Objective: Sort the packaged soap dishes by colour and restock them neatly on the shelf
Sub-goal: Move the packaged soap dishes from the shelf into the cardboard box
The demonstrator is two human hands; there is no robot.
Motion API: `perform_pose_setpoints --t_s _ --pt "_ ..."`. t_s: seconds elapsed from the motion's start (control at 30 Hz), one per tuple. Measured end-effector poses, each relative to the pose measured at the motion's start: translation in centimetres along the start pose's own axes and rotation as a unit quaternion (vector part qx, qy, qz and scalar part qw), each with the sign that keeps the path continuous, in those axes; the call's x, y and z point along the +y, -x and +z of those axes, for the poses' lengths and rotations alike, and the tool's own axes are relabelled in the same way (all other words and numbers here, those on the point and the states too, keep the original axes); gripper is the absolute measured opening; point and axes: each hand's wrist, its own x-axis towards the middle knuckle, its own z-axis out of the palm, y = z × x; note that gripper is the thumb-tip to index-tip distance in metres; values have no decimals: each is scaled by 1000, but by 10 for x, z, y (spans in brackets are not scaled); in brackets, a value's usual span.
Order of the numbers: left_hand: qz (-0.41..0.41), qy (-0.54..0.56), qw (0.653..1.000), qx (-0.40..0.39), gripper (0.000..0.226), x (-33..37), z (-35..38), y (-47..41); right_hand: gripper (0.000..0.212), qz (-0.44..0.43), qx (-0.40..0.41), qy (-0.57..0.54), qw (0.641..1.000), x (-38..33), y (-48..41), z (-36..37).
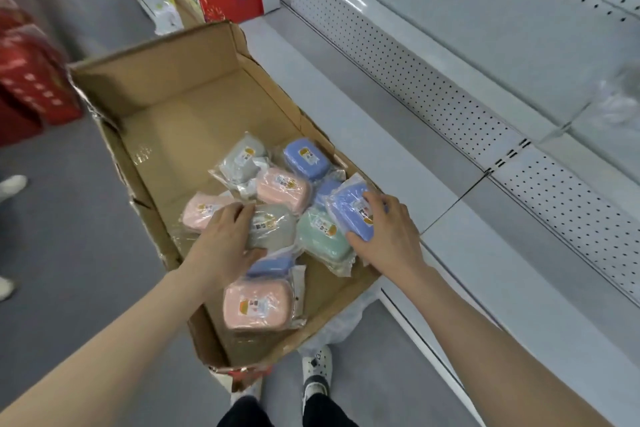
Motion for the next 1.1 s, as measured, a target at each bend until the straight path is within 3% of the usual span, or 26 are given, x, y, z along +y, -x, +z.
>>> perform_pose_setpoints --t_s 0.4,0.53,0.63,0.8,0.97,1.1 --pt "130 -56 987 -78 91 -53 39 -81 65 -18 -49 95 994 -11 -66 44" --pt "186 -127 972 -61 96 -56 43 -96 66 -22 -117 136 983 -7 -79 54" --pt "188 -123 970 -92 89 -60 46 -98 67 -23 -138 140 980 -6 -79 57" --pt "232 -122 962 -82 86 -58 37 -97 62 -38 -117 168 978 -12 -66 46" --pt "268 -94 958 -40 65 -32 2 -87 53 -40 -71 151 985 -23 -33 10" --pt "335 -101 936 26 52 -6 -27 -72 52 -39 -25 146 988 -31 9 -25"
